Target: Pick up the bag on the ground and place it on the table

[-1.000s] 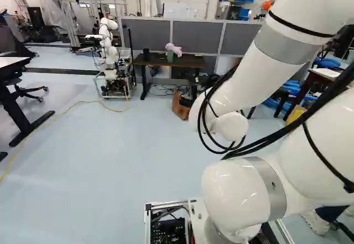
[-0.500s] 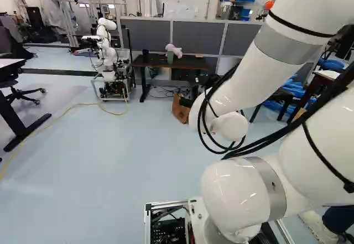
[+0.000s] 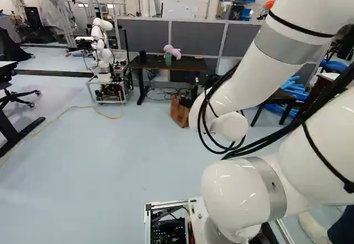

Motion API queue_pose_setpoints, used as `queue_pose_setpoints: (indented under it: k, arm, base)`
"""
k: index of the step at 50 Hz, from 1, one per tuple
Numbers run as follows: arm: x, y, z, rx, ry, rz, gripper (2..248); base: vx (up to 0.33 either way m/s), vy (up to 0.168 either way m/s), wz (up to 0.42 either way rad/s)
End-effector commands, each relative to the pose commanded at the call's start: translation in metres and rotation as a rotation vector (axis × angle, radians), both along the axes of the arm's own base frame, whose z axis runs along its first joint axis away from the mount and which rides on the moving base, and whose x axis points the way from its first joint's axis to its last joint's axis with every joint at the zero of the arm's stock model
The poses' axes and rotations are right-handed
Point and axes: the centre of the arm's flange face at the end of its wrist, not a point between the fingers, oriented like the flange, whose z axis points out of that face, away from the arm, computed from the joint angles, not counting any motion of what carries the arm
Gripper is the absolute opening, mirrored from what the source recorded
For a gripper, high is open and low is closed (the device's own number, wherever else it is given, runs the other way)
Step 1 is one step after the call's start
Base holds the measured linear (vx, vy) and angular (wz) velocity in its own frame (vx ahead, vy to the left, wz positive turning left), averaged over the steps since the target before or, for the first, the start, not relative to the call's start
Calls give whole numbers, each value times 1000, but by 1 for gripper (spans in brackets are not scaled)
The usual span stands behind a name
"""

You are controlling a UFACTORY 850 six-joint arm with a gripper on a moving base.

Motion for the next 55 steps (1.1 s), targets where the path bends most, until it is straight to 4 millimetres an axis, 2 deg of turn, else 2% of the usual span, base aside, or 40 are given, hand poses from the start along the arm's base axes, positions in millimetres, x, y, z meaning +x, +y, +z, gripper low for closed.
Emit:
queue_pose_setpoints:
  k: [28,55]
  arm:
    - [0,0,0,0,0,0,247]
    - [0,0,0,0,0,0,247]
  base:
    - [195,-68,-2]
    - [213,-14,-9]
